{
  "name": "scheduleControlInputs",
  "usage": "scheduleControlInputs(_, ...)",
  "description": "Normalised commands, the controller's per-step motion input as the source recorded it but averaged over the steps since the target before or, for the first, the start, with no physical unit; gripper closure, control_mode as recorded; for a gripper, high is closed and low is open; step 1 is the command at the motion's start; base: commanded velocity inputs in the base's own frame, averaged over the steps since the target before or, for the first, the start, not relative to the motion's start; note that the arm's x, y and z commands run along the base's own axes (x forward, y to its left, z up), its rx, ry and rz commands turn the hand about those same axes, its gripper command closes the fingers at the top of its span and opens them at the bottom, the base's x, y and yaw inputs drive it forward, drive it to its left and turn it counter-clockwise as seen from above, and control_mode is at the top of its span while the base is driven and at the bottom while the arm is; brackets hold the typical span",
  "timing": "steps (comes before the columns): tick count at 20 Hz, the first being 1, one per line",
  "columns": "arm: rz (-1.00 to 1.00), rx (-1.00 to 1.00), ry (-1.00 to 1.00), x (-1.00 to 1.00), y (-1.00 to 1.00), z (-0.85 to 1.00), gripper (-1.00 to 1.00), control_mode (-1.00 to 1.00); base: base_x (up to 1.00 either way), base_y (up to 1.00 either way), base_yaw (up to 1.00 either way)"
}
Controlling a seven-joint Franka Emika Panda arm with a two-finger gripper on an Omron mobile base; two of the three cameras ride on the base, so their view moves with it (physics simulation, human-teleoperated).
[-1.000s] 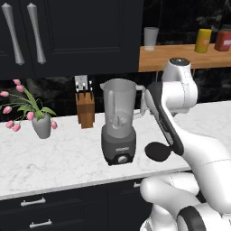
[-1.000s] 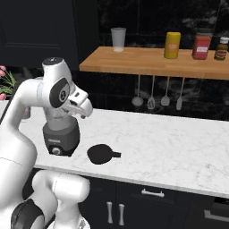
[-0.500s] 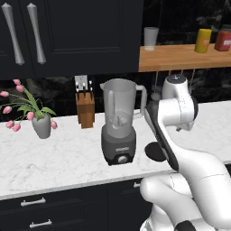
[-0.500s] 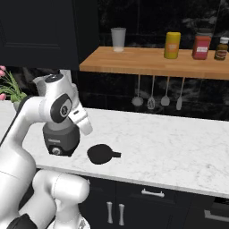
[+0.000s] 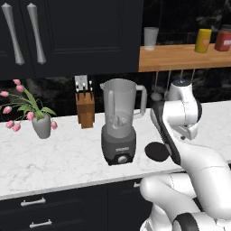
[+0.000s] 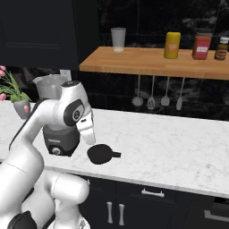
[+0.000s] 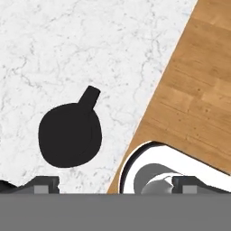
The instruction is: Close the lid blender by securely placing the lid on top.
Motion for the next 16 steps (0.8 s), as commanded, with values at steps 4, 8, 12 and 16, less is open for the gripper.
scheduleControlInputs(4, -0.22, 0.13, 0.07, 0.03, -0.41, -0.29, -1.00, -1.00, 0.00, 0.00, 0.00)
scheduleControlInputs(8, -0.18, 0.10, 0.03, 0.05, -0.34, -0.32, -1.00, -1.00, 0.00, 0.00, 0.00)
scheduleControlInputs(12, -0.11, 0.04, 0.00, 0.04, -0.21, -0.35, -1.00, -1.00, 0.00, 0.00, 0.00)
scheduleControlInputs(16, -0.01, 0.00, 0.00, 0.07, -0.09, -0.37, -1.00, -1.00, 0.00, 0.00, 0.00)
